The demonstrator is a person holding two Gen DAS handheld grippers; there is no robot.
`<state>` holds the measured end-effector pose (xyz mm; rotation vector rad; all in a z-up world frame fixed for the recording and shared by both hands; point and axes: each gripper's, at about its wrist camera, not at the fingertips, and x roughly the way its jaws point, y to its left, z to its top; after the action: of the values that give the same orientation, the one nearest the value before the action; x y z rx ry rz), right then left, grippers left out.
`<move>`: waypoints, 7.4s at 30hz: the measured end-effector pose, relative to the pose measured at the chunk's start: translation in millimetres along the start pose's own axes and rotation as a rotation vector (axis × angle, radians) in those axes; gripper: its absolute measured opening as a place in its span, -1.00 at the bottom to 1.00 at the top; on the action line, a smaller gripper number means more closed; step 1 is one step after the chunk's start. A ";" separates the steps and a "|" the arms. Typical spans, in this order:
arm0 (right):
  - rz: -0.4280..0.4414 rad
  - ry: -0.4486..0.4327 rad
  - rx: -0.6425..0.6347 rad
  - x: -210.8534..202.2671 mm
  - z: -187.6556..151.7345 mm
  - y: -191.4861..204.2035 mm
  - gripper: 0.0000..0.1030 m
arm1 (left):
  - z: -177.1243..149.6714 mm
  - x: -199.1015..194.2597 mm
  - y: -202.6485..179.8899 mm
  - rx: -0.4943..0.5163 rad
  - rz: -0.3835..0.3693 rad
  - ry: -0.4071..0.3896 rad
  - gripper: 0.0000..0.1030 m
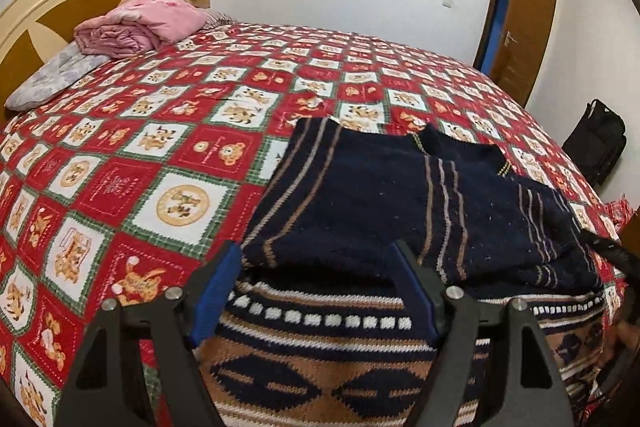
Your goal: Fold small clothes
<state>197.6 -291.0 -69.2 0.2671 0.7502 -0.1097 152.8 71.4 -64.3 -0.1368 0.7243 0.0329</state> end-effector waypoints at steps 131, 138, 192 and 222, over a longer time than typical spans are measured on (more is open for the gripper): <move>0.290 0.180 0.000 -75.5 -87.8 7.7 -0.78 | -96.6 -154.2 62.4 0.466 -0.162 -0.009 0.96; 0.231 0.215 -0.002 -61.4 -101.4 -3.6 -0.77 | -147.5 -155.2 53.5 0.837 -0.162 0.004 0.96; 0.328 0.261 0.133 -46.8 -108.6 -19.4 -0.69 | -186.5 -119.9 -16.8 1.163 -0.498 0.173 0.48; 0.278 0.196 -0.175 -83.7 -144.2 12.6 0.44 | -109.6 -112.0 43.3 0.397 -0.741 0.141 0.60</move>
<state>44.3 -238.5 -110.1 0.2147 0.9043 0.2483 -6.5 101.3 -76.1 -0.0203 0.7714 -0.8305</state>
